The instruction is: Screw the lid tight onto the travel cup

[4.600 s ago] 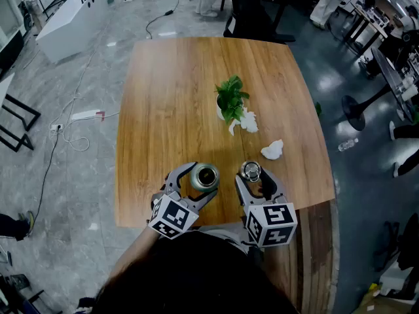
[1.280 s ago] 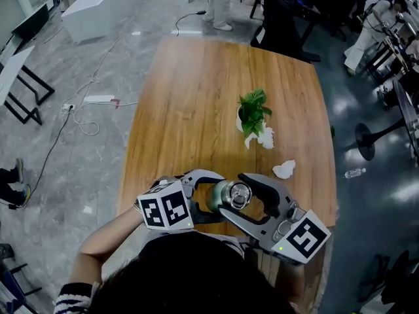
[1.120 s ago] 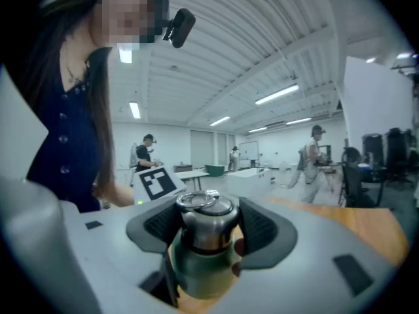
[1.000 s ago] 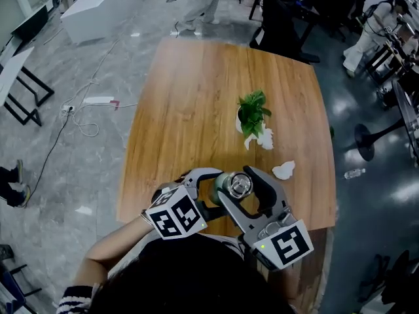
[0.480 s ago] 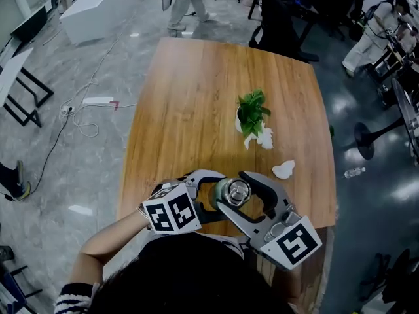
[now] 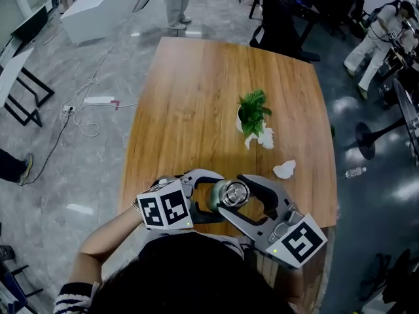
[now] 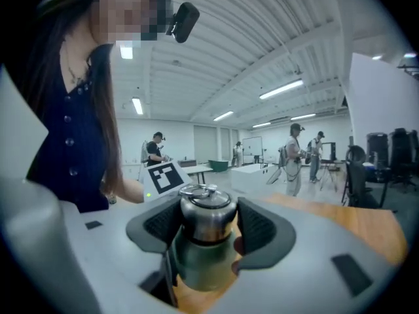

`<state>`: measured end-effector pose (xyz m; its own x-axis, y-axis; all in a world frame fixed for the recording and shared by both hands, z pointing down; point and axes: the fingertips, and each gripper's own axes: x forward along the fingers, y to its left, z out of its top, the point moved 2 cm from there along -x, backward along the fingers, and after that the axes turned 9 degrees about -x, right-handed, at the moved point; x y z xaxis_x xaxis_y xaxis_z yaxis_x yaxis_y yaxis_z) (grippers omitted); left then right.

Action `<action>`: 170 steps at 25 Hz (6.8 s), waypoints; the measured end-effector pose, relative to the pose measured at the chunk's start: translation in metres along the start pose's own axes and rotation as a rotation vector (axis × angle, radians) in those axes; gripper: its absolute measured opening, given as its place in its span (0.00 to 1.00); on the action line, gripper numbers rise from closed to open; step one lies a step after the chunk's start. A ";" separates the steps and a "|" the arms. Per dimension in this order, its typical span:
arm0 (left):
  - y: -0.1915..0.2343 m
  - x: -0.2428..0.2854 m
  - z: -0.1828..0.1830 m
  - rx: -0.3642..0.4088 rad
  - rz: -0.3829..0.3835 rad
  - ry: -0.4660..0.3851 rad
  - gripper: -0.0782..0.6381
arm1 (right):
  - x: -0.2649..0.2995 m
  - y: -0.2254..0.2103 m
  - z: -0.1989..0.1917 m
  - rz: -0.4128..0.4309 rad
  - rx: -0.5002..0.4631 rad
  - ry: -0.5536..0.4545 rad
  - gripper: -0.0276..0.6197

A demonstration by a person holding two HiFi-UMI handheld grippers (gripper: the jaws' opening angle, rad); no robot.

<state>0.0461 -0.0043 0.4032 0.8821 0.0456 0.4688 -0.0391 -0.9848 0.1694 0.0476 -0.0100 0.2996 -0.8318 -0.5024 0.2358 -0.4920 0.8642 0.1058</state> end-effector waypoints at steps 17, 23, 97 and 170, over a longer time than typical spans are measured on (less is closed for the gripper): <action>-0.008 0.005 -0.001 0.030 0.002 0.016 0.64 | 0.005 0.010 0.000 0.022 -0.059 -0.007 0.46; 0.017 0.009 -0.004 -0.052 0.248 0.028 0.64 | 0.014 -0.005 -0.008 -0.249 -0.082 0.033 0.46; 0.003 0.008 -0.035 0.171 0.032 0.292 0.64 | 0.023 0.026 -0.031 0.045 -0.091 0.115 0.45; -0.010 0.004 -0.031 0.097 -0.058 0.169 0.64 | 0.026 0.027 -0.020 0.069 -0.087 0.074 0.45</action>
<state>0.0358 0.0110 0.4300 0.7901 0.1223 0.6007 0.0623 -0.9908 0.1197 0.0182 0.0008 0.3276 -0.8400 -0.4415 0.3154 -0.4080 0.8972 0.1693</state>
